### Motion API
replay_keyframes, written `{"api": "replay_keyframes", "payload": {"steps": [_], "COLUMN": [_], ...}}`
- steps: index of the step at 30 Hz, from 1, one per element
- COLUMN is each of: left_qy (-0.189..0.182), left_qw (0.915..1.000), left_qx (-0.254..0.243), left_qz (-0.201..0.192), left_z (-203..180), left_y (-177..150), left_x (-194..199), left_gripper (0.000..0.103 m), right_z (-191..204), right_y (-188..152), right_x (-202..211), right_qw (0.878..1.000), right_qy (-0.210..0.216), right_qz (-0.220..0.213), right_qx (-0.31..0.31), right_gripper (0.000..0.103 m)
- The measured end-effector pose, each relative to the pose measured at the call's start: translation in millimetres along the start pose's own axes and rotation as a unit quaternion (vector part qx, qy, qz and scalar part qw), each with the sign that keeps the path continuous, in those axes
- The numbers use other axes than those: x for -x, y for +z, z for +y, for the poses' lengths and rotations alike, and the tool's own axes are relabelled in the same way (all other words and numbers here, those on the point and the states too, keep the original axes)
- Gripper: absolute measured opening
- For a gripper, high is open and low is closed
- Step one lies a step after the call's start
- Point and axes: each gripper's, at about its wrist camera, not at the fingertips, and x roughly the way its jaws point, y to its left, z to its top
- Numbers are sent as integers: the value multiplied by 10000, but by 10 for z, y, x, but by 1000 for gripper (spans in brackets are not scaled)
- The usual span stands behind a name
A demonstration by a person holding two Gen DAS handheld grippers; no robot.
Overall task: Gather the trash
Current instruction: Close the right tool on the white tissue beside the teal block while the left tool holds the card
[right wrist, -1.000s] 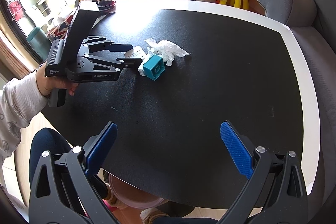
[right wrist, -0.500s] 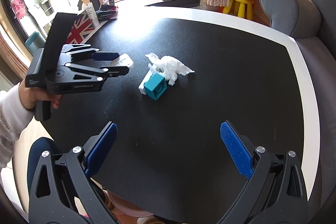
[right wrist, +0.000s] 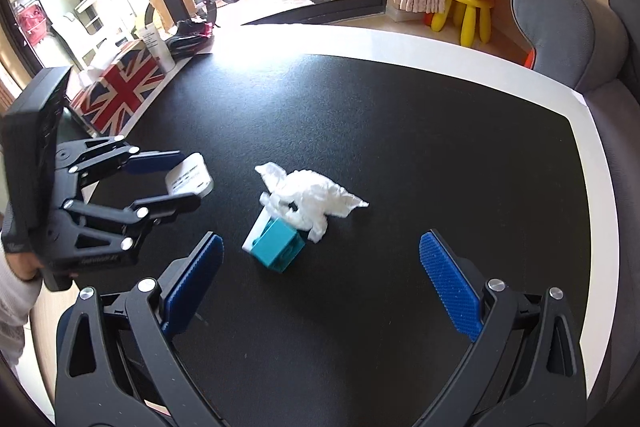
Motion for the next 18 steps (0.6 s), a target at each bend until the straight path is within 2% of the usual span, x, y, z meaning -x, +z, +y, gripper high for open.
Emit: {"api": "replay_keyframes", "payload": {"steps": [5, 12, 18], "left_qy": [11, -16, -30], "left_qw": [10000, 9999, 9998], "left_qx": [45, 144, 178], "left_qz": [25, 46, 89], "left_z": [41, 80, 84], "left_y": [-18, -38, -62], "left_x": [9, -5, -54], "left_gripper": [48, 48, 48], "right_z": [-91, -151, -137], "right_y": [207, 323, 295], "right_x": [-215, -494, -652], "right_qw": [9994, 9964, 9944], "right_qy": [189, 432, 507], "right_qz": [254, 689, 911], "right_qx": [-117, -219, -193], "right_gripper": [96, 71, 57]}}
